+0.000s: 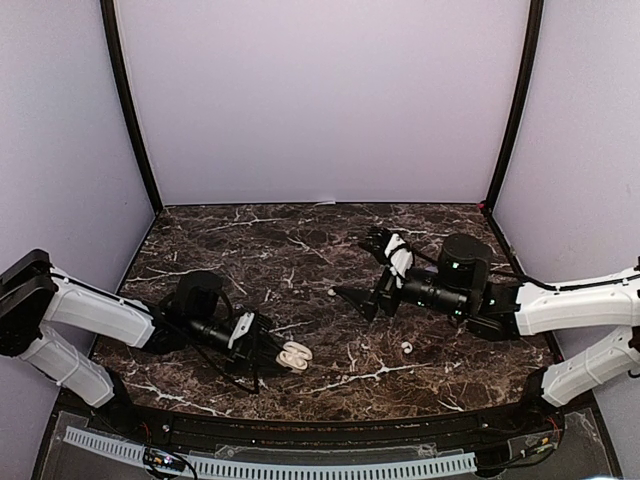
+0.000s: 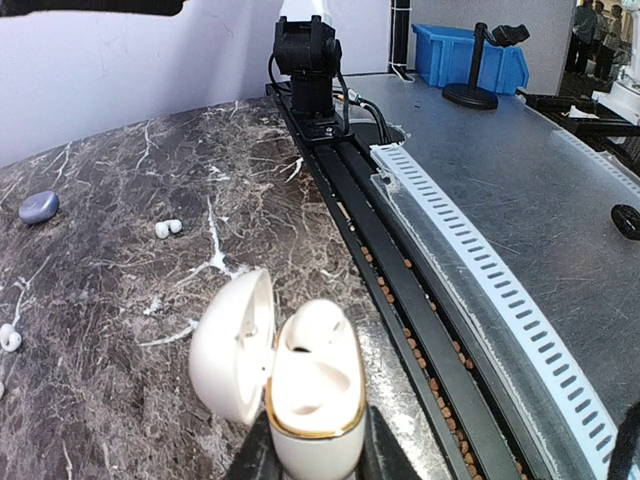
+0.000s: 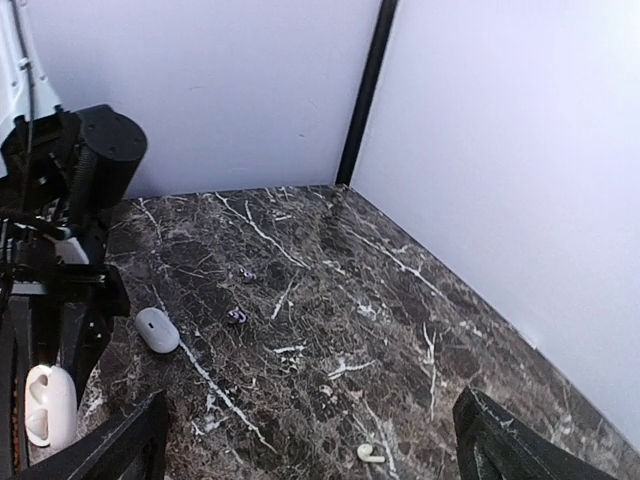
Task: Insert the wireless bluetooth earbuds into the charging case
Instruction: Pick up the left earbud from the center of the board.
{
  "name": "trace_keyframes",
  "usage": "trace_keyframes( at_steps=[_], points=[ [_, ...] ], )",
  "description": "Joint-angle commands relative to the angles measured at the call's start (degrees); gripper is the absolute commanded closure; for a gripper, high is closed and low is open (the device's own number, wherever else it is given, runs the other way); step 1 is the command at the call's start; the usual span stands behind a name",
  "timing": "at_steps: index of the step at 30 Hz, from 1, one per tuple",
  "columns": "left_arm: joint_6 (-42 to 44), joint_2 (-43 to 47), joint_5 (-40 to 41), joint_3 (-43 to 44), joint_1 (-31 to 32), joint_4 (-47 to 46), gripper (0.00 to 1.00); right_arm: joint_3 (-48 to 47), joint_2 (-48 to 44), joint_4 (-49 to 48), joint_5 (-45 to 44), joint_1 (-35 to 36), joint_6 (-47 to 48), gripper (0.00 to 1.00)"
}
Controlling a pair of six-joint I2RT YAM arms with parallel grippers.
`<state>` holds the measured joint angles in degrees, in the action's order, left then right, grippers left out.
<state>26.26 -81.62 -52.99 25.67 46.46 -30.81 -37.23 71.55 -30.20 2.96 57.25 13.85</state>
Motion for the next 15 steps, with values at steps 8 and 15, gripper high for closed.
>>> trace_keyframes(
  at_steps=[8,15],
  points=[
    [2.8,6.4,-0.1,-5.6,-0.1,-9.0,0.85,-0.6,3.3,0.9,-13.0,-1.1,-18.2,0.02],
    [3.1,7.8,1.0,-7.1,-0.1,-10.4,0.85,-3.1,9.1,2.2,-7.8,-1.1,-20.3,0.13]
  ],
)
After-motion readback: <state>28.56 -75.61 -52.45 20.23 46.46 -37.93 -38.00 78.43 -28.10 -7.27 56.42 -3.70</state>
